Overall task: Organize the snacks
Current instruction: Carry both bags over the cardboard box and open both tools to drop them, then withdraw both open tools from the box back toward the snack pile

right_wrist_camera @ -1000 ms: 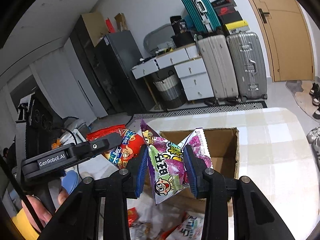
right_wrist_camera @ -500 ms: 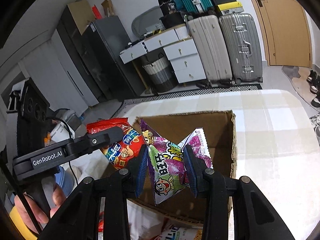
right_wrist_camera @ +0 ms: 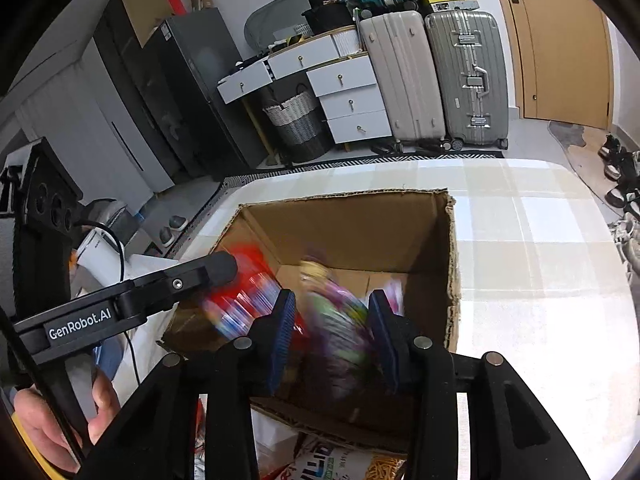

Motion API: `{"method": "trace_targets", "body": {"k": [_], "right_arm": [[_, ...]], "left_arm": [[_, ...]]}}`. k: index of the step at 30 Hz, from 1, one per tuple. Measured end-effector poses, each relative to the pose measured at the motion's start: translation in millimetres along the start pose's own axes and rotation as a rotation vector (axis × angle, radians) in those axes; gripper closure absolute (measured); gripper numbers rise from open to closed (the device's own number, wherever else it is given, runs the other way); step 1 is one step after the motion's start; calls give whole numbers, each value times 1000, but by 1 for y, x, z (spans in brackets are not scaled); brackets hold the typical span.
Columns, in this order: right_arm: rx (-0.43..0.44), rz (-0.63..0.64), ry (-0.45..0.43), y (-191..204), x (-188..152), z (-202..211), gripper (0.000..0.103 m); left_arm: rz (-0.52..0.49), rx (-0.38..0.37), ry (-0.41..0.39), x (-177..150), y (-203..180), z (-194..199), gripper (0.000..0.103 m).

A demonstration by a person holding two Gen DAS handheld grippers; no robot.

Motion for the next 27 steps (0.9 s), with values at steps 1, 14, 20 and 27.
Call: {"method": "trace_targets", "body": {"k": [1, 14, 20, 27], "right_arm": [[0, 2, -4, 0, 1, 1, 64], [20, 29, -39, 8, -4, 30, 64], [27, 37, -74, 11, -7, 59, 57], [67, 44, -179, 24, -18, 122, 56]], "left_arm": [[-2, 6, 3, -2, 2, 2, 74], [12, 8, -43, -15, 0, 44, 23], [-4, 40, -88, -25, -17, 83, 22], [-104, 86, -205, -37, -62, 160, 16]]}}
Point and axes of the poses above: each gripper's, at about its wrist camera, not at the fingertips, and z roughly against the way its jaws point, y to its left, x to its top, the point moved 6 cm from there along -z, roughly the way its jaws point, and after that the axes turned 10 degrees about -x, right-handed, at the moved point
